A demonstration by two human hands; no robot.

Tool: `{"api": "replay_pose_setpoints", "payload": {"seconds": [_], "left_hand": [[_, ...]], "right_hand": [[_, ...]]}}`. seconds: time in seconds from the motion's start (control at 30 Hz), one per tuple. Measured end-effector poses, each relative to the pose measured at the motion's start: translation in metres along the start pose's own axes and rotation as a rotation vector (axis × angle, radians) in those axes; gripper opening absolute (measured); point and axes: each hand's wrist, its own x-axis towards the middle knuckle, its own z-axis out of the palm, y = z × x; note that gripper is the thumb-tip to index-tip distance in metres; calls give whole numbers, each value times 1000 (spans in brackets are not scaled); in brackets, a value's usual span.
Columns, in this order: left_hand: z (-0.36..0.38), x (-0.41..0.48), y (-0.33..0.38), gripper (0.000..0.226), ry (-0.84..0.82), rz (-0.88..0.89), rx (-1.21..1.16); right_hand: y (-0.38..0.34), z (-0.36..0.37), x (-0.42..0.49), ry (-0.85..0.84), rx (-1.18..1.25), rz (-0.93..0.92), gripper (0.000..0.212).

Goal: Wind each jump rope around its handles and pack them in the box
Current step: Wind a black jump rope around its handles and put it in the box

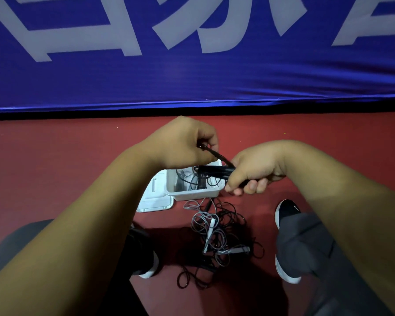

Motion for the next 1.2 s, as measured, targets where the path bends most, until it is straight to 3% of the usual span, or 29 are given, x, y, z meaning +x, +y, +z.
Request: {"api": "replay_pose_setpoints", "payload": {"seconds": [0.17,0.33,0.47,0.63,0.77,0.83,0.93,1.0,1.1,1.2], "left_hand": [[1,-3,-5,5,-94,-104,139],[15,0,-24,12,-269,-425,-76],[21,5,-29,17,-119,-558,-139],[12,12,-28,19,209,-503,-368],[-6,8,-27,16,337,-343,-424],[-14,3,-25,18,328,-236,-367],[-19,-5,-22,7,156,-113,-592],[-19,-8,-22,23,40,-84,-653],[-18,-10,-20,29,41,-157,-477],[-11,-8,-17,25,233,-229,-71]], "right_hand": [[1,-13,8,265,227,-50,11],[-9,-9,14,403,474,-265,13],[-19,-2,13,374,663,-432,9],[-27,-6,3,256,857,-584,11],[-28,-11,-6,174,979,-702,35],[-30,-12,-8,168,1021,-729,45],[-30,-13,-10,170,1066,-740,52],[-30,-15,-11,170,1083,-751,48],[-30,-16,-13,178,1081,-742,35],[-29,-15,-11,203,1133,-736,22]]}}
